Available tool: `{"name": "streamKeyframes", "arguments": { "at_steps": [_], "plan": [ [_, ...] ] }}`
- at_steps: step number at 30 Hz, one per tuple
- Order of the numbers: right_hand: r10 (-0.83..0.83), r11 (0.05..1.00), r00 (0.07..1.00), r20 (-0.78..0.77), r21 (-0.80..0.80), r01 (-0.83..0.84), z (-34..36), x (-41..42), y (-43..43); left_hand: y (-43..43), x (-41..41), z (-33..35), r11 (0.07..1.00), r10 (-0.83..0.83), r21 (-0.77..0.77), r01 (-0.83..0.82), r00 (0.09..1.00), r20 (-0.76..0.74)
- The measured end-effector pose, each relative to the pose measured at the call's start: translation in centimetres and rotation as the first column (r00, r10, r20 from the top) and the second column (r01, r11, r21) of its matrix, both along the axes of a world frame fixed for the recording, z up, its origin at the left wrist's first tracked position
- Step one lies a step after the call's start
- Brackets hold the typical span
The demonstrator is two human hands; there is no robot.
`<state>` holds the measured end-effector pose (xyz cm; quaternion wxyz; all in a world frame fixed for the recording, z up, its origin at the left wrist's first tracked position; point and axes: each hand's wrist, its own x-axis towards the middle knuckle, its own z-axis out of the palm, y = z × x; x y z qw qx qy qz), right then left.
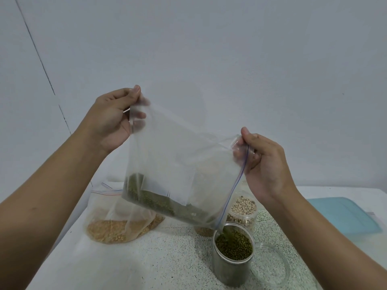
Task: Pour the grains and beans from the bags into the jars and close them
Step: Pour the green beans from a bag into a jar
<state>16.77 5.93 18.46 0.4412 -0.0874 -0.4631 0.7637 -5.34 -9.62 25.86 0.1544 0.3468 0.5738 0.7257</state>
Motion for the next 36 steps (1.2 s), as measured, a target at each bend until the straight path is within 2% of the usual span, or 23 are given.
{"name": "streamKeyframes", "arguments": {
  "at_steps": [15,36],
  "plan": [
    [-0.023,1.0,0.999,0.036,0.001,0.023,0.1,1.3,0.7,1.1,0.8,-0.3,0.999,-0.037,-0.01,0.037,0.999,0.002],
    [0.05,0.998,0.999,0.02,-0.035,-0.05,0.0,1.3,-0.8,-0.7,1.1,0.2,0.999,-0.033,-0.003,0.032,0.999,-0.029]
  ]
}}
